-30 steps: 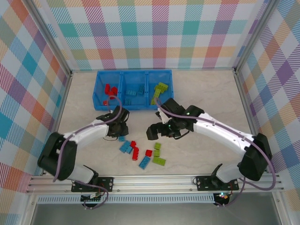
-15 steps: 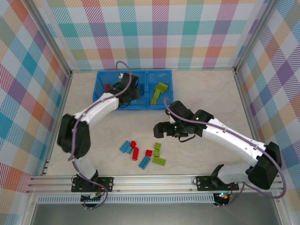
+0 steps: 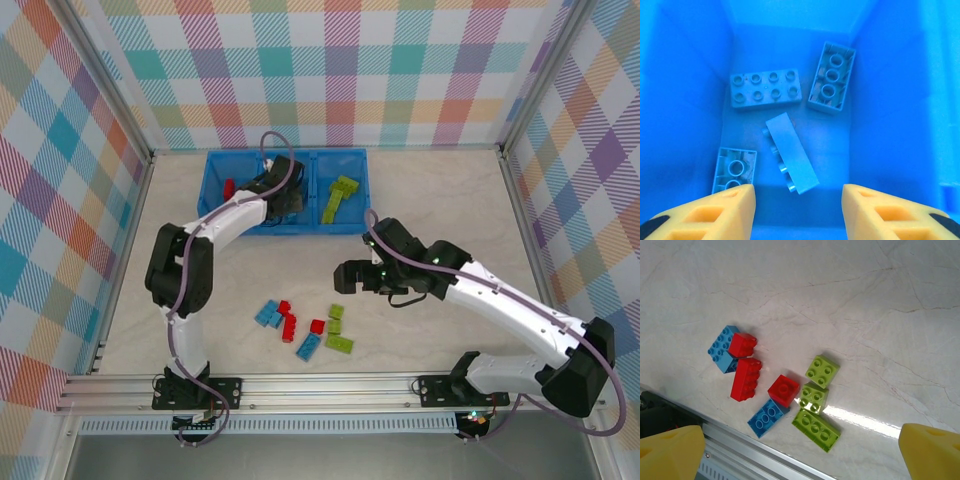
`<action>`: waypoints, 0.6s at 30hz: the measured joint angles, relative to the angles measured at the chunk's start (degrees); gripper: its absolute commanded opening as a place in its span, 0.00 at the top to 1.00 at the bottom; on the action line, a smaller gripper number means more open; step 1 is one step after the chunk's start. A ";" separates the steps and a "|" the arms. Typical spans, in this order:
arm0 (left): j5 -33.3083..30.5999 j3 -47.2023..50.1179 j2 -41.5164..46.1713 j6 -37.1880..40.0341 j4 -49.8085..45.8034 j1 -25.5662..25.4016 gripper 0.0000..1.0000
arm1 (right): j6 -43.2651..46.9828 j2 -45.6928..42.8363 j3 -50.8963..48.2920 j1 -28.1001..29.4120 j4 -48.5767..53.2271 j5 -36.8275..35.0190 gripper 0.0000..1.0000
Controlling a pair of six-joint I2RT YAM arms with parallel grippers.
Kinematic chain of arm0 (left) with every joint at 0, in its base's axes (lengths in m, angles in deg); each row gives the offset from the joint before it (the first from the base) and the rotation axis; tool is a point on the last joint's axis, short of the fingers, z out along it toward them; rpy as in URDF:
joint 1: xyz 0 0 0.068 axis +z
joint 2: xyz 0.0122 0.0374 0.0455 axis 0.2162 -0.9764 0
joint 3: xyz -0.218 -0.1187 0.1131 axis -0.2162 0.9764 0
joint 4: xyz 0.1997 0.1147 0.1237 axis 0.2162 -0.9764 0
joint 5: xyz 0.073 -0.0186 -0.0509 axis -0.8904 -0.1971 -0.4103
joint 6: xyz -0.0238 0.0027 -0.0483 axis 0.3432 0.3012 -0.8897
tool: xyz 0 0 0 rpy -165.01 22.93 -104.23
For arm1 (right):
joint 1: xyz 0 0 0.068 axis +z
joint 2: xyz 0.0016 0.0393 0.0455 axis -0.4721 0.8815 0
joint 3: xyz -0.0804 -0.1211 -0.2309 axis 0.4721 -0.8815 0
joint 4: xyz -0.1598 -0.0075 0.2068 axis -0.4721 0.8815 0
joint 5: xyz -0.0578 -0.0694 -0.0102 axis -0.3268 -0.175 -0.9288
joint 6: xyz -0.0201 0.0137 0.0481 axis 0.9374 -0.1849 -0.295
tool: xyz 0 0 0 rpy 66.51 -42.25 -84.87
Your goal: Sort the legos into containers by color
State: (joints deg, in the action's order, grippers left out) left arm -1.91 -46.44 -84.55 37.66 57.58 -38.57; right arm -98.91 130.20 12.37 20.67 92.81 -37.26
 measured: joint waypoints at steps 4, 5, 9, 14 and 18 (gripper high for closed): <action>2.97 3.96 11.96 0.48 -0.20 -0.22 0.52 | 0.22 2.56 0.00 0.20 -1.36 0.55 0.00; 3.98 4.94 15.43 1.27 -0.26 -0.48 0.52 | 0.42 3.28 0.00 0.48 -1.84 0.63 0.00; 9.75 10.62 34.42 7.56 0.11 -2.03 0.50 | 1.70 7.26 0.07 3.15 -3.87 1.03 0.00; 18.56 20.48 56.48 21.24 -3.28 -4.20 0.43 | 3.80 16.85 3.63 7.87 -3.56 0.79 0.00; 25.24 27.26 67.76 33.16 -12.15 -4.17 0.39 | 5.90 24.94 9.14 11.89 -3.28 0.09 0.00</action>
State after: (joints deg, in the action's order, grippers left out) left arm 23.33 -19.19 -16.79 70.81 45.43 -42.75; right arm -93.01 155.14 21.51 32.56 89.54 -37.17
